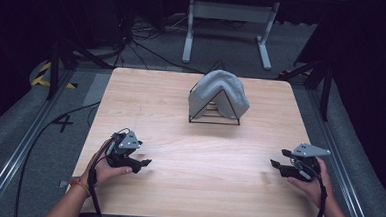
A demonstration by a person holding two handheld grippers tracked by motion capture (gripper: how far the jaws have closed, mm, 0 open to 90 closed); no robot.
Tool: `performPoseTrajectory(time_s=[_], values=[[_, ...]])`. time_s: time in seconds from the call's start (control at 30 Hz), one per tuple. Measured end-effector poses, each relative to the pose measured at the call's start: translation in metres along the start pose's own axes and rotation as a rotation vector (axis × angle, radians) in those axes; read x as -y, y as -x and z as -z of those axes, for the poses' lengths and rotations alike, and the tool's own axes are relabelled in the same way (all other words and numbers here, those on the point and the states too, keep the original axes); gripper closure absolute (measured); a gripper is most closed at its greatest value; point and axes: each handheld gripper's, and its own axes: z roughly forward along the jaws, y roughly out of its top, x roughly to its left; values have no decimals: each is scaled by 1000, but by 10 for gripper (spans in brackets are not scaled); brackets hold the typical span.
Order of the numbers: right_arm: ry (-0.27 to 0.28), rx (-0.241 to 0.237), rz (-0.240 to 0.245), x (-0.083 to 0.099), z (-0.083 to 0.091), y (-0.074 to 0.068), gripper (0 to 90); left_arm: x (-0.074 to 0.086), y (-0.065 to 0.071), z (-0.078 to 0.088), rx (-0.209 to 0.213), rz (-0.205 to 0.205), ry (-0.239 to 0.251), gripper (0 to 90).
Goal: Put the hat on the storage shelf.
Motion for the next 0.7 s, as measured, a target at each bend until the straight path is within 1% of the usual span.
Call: performPoseTrajectory(time_s=[0.03,0.07,0.1,0.13,0.17,0.2,0.23,0.27,0.3,0.33,0.37,0.4,0.43,0.47,0.53,0.6,0.7], values=[[0,1,-9,5,-1,0,371,2,0,-2,1,-6,-13,261],[0,-2,-24,11,-1,1,368,3,-2,-3,12,-2,-19,259],[-5,-7,-44,16,-2,1,364,5,-1,-5,4,-1,-15,258],[-9,-6,-49,21,-3,2,352,8,1,-8,-10,-13,-17,264],[-13,-2,-56,25,-4,3,345,10,2,-12,-2,-20,-24,269],[-16,8,-56,28,-5,4,341,13,2,-14,15,4,0,250],[-18,11,-73,31,-7,5,333,14,1,-15,23,20,9,249],[-7,1,-101,33,-8,7,318,15,2,-15,19,13,17,247],[-4,-10,-114,35,-8,8,315,16,4,-15,14,8,30,249],[11,-9,-116,36,-9,9,315,18,4,-15,29,22,42,250],[17,-9,-128,37,-9,10,313,20,3,-16,44,42,53,247],[16,-3,-133,37,-9,10,307,22,3,-17,41,57,63,231],[15,6,-138,36,-10,10,296,22,3,-17,35,59,62,209],[14,9,-140,36,-10,10,282,22,4,-17,32,64,61,207],[9,16,-132,35,-11,10,263,22,5,-17,25,81,58,195],[9,16,-141,35,-12,10,256,22,4,-17,15,88,50,173],[9,17,-142,35,-12,10,252,23,5,-16,7,98,48,165]])
